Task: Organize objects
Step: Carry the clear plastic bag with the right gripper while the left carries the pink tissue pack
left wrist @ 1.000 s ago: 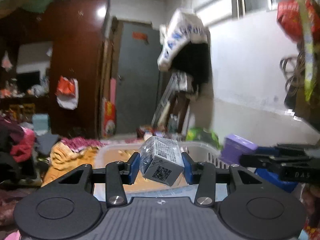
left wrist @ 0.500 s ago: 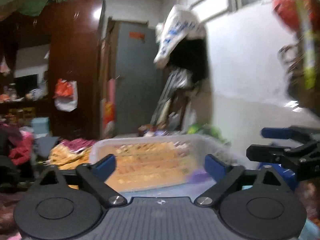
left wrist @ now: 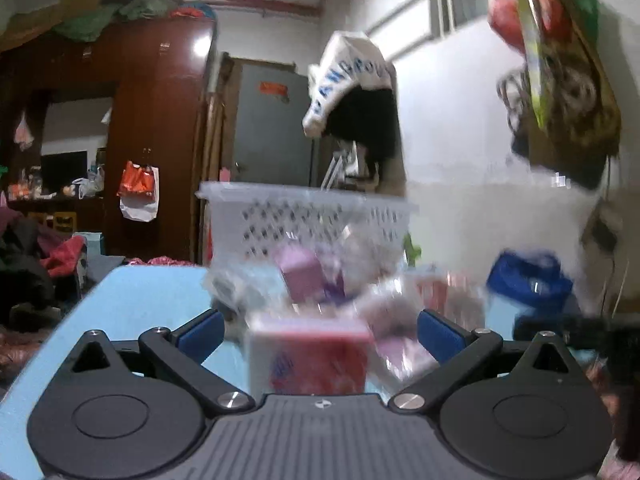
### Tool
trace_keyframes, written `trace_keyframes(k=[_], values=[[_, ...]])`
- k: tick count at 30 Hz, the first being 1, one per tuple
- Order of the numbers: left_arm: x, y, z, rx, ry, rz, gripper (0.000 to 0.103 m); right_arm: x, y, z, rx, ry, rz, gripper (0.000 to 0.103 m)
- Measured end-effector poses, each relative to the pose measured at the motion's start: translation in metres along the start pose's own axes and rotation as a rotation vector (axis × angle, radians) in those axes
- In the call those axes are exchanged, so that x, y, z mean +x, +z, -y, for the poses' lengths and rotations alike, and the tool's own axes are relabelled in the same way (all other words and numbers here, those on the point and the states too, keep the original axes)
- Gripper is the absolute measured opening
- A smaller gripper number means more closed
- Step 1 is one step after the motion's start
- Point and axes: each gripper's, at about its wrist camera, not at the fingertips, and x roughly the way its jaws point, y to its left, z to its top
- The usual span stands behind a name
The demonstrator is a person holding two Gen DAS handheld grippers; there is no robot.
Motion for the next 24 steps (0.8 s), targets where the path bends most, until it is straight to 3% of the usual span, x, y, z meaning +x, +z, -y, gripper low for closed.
trace_keyframes(k=[3, 7, 11, 15, 17, 18, 24], values=[[0.012, 0.0, 0.002, 0.006, 0.056, -0.043, 0.103, 0.008, 0.005, 0.0, -0.009, 0.008, -0.006, 0.089], [0.019, -0.003, -0.006, -0.039, 0.041, -0.079, 0.101, 0.016, 0.009, -0.006, -0.036, -0.003, -0.016, 0.083], [0.023, -0.014, -0.008, -0.06, 0.019, -0.104, 0.077, 0.024, 0.005, -0.012, -0.079, -0.018, -0.056, 0.081], [0.017, -0.019, -0.008, -0.07, 0.021, -0.083, 0.077, 0.027, -0.003, -0.007, -0.045, 0.028, -0.081, 0.048], [0.017, -0.019, -0.006, -0.064, 0.024, -0.07, 0.077, 0.022, -0.007, -0.007, -0.051, 0.021, -0.079, 0.046], [0.016, -0.02, -0.005, -0.056, 0.027, -0.062, 0.077, 0.021, -0.007, -0.007, -0.058, 0.013, -0.074, 0.038], [0.016, -0.02, 0.004, 0.002, 0.057, -0.052, 0.084, 0.009, -0.004, -0.014, -0.097, -0.035, -0.052, 0.037]])
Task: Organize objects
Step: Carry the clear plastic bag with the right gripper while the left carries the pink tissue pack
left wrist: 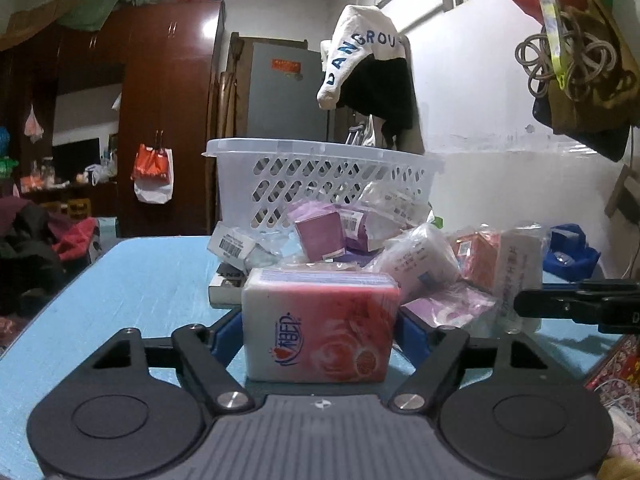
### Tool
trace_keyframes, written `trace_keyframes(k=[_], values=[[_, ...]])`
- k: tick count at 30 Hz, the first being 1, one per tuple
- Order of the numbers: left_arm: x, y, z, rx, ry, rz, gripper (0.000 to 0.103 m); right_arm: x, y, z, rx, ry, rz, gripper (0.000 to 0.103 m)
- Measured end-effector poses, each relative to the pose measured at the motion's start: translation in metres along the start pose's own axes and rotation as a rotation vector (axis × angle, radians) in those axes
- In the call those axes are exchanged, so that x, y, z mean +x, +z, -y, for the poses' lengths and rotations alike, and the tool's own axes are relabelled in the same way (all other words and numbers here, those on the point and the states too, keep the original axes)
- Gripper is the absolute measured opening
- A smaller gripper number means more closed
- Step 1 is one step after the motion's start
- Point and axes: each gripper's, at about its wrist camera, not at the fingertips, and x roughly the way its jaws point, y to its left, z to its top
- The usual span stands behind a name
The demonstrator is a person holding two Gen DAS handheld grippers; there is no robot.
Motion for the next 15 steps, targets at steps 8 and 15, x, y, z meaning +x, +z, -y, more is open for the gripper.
trace_keyframes(k=[8, 15], values=[[0.002, -0.004, 0.003, -0.002, 0.019, -0.023, 0.075, 0.014, 0.001, -0.006, -0.057, -0.036, -0.006, 0.035], [-0.011, -0.005, -0.004, -0.033, 0.008, 0.009, 0.075, -0.016, 0.004, -0.003, -0.049, -0.036, 0.072, 0.033]])
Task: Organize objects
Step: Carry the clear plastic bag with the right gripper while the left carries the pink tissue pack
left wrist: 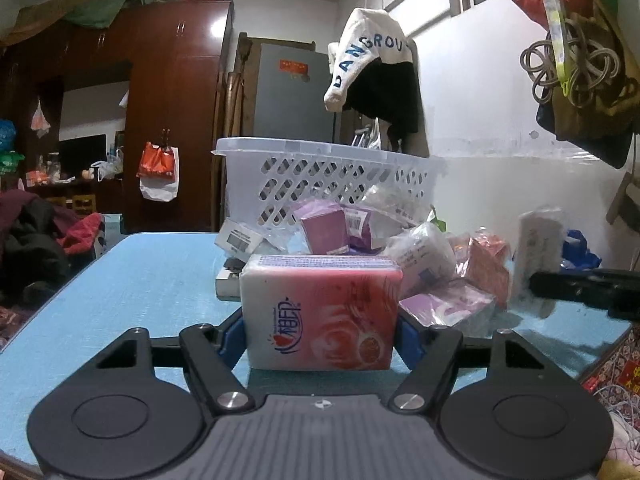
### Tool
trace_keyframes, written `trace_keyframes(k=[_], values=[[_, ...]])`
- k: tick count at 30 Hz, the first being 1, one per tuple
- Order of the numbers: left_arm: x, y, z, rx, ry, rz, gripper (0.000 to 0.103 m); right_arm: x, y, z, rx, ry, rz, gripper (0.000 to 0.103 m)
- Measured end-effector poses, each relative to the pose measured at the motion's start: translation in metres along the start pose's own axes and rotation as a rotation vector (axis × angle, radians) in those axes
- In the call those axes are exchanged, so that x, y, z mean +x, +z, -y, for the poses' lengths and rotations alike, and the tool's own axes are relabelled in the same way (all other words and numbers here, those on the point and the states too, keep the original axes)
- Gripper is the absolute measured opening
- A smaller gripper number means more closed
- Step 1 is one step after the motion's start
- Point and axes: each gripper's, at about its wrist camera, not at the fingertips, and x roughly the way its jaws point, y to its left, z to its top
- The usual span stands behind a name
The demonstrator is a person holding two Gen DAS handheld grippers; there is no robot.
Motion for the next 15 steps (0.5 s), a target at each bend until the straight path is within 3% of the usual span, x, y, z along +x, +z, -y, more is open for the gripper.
trace_keyframes(k=[9, 15], values=[[-0.006, 0.0, -0.007, -0.031, 0.0, 0.024, 0.075, -0.006, -0.003, 0.03, 0.088, -0.049, -0.015, 0.033], [-0.009, 0.012, -0.011, -0.053, -0.017, 0.05, 0.075, -0.007, 0.011, 0.023, 0.076, -0.034, 0.016, 0.033]])
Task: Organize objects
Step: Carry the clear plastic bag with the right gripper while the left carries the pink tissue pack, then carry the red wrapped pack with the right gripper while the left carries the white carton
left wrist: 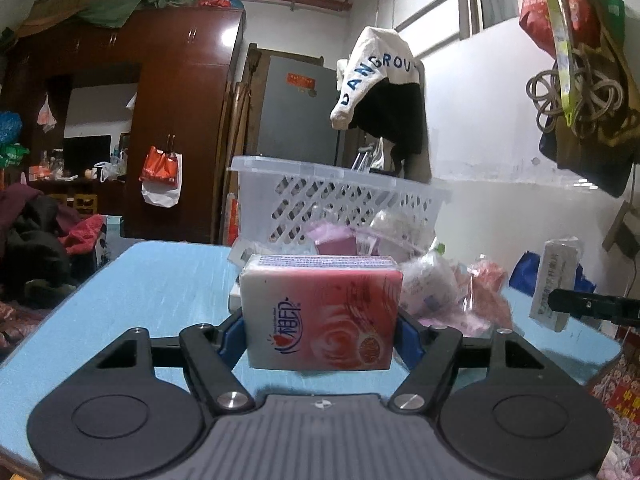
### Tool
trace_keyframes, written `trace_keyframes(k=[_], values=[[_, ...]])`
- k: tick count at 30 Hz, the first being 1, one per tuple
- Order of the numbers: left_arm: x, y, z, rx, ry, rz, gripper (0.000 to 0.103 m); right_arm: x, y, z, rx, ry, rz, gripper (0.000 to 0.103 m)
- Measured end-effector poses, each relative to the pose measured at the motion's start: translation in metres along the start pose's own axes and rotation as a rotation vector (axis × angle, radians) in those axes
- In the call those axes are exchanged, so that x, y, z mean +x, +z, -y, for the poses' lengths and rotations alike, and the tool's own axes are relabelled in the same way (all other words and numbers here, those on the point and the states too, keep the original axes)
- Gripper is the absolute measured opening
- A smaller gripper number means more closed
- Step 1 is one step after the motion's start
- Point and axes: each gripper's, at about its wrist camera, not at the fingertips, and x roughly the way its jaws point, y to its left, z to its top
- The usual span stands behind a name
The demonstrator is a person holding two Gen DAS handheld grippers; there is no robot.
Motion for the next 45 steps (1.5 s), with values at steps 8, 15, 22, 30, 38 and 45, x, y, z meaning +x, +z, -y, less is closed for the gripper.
trace_keyframes(k=[8, 15, 22, 30, 38, 45], values=[[0.031, 0.109, -0.004, 0.044, -0.048, 0.105, 0.075, 0.042, 0.087, -0.018, -0.141, 0.08, 0.075, 0.033], [0.122, 0.181, 0.006, 0.056, -0.03, -0.03, 0.075, 0.124, 0.162, -0.029, -0.236, 0.022, 0.022, 0.033], [0.175, 0.168, 0.007, 0.026, -0.008, -0.176, 0.076, 0.182, 0.16, -0.028, -0.319, -0.091, -0.152, 0.034], [0.09, 0.138, -0.004, 0.017, -0.026, -0.036, 0.103, 0.11, 0.129, -0.031, -0.298, -0.098, -0.063, 0.094], [0.03, 0.027, -0.01, -0.141, -0.022, -0.062, 0.103, 0.024, 0.01, 0.003, 0.087, -0.006, -0.075, 0.1], [0.044, 0.027, -0.009, -0.12, 0.032, -0.098, 0.103, 0.035, 0.004, 0.005, 0.115, -0.028, -0.096, 0.1]])
